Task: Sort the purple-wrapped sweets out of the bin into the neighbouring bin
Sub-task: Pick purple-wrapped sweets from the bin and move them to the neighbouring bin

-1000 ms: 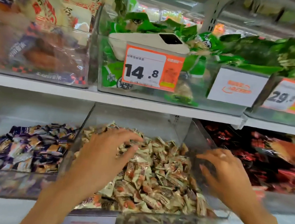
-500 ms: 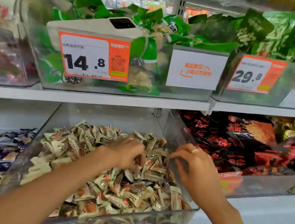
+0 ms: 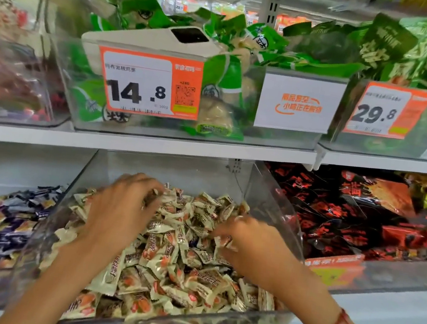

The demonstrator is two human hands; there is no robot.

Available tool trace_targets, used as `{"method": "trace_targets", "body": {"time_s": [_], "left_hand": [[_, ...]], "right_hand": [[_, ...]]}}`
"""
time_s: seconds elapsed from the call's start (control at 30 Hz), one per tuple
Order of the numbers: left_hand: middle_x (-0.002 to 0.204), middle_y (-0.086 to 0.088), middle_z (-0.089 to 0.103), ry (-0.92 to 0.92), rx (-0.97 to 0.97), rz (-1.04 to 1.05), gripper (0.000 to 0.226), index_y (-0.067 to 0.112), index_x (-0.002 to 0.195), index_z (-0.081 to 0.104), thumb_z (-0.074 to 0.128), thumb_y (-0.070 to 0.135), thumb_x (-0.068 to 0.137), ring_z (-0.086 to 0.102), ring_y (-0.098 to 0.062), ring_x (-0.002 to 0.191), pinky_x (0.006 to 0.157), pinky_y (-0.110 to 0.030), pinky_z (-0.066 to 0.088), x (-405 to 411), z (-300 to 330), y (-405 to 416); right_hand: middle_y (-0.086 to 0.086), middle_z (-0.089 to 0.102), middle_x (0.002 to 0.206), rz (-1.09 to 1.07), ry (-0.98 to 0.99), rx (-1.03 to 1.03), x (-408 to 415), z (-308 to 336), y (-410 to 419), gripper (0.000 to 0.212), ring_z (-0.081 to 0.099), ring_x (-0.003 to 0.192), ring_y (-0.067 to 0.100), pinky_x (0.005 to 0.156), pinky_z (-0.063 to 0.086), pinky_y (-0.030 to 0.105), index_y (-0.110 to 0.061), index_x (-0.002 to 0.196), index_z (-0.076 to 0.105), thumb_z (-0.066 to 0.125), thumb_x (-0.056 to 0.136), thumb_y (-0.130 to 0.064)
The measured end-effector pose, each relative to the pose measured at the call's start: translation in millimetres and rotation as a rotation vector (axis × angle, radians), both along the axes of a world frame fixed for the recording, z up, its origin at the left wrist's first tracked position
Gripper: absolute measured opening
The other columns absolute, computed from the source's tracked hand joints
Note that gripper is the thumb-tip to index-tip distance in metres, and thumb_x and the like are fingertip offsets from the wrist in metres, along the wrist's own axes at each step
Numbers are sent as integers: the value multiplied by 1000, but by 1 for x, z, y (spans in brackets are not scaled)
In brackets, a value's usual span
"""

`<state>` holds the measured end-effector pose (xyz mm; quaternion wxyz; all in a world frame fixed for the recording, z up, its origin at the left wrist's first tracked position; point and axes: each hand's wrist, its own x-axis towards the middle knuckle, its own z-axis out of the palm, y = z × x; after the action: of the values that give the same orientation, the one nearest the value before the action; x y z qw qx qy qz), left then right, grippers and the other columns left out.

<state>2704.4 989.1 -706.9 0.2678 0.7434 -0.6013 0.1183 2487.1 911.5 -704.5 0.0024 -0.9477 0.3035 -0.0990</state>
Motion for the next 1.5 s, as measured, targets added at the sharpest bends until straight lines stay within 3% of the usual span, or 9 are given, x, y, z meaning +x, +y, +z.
{"method": "trace_targets", "body": {"time_s": [0.07, 0.17, 0.6, 0.8, 1.03, 1.13, 1.27, 1.37, 1.5], "left_hand": [[137, 22, 41, 32, 209, -195, 36, 41, 128, 51, 50, 44, 92, 36, -4, 130, 111, -29, 22, -13, -8, 4], [146, 26, 29, 19, 461, -313, 40, 44, 130, 48, 30, 53, 95, 17, 2, 137, 113, -28, 3, -19, -20, 7], [143, 25, 36, 25, 380, -236, 46, 39, 122, 58, 27, 58, 95, 33, 1, 130, 109, -32, 33, -8, -24, 21], [145, 22, 35, 10, 345, -248, 47, 38, 127, 55, 24, 56, 96, 32, 1, 131, 111, -28, 25, -10, -25, 23], [140, 27, 36, 98, 204, -240, 57, 43, 133, 43, 27, 68, 85, 34, 6, 127, 104, -17, 16, -17, -17, 24], [121, 30, 36, 187, 78, -259, 63, 47, 133, 40, 39, 73, 75, 37, 18, 104, 102, -18, 25, -24, -10, 28], [79, 21, 64, 372, -63, -217, 24, 38, 109, 62, 58, 43, 85, 52, 3, 43, 45, -12, 43, -23, -11, 30], [68, 19, 59, 323, -92, -123, 29, 30, 106, 65, 52, 47, 87, 56, -3, 45, 44, -16, 46, -18, -14, 28], [75, 20, 59, 253, 31, -113, 30, 30, 115, 61, 49, 45, 92, 52, 3, 46, 46, -14, 45, -18, -19, 26]], "right_hand": [[-1, 63, 121, 49, 215, 174, 22, -12, -12, 31, 56, 115, 21, 91, 43, 32, -24, 120, 61, 63, 89, -30], [4, 62, 121, 69, 327, 307, 42, -28, -31, 44, 57, 111, 26, 80, 43, 29, -23, 128, 56, 66, 88, -37], [0, 64, 117, 25, 168, 254, 22, -2, -32, 26, 62, 97, 14, 87, 50, 32, -16, 120, 59, 50, 99, -29], [5, 63, 112, -198, 107, 22, 18, 14, -63, 24, 61, 101, 27, 82, 50, 37, -18, 109, 63, 47, 99, -32], [-4, 69, 86, -30, -139, 544, 29, 7, -43, 16, 63, 75, 10, 68, 48, 21, -17, 94, 70, 60, 93, -29], [8, 70, 91, 13, -295, 722, 38, 9, -20, 12, 62, 71, 17, 66, 53, 26, -16, 96, 69, 61, 93, -24], [11, 69, 93, -16, -443, 919, 46, 18, -6, 18, 61, 73, 14, 69, 54, 20, -9, 103, 71, 62, 92, -20], [-6, 70, 82, -123, -412, 550, 43, 20, -22, 15, 61, 65, 1, 68, 53, 23, -13, 100, 73, 63, 92, -22], [0, 69, 111, -277, -241, 115, 44, 15, -55, 26, 66, 94, 20, 85, 53, 38, -20, 114, 68, 66, 89, -24]]}}
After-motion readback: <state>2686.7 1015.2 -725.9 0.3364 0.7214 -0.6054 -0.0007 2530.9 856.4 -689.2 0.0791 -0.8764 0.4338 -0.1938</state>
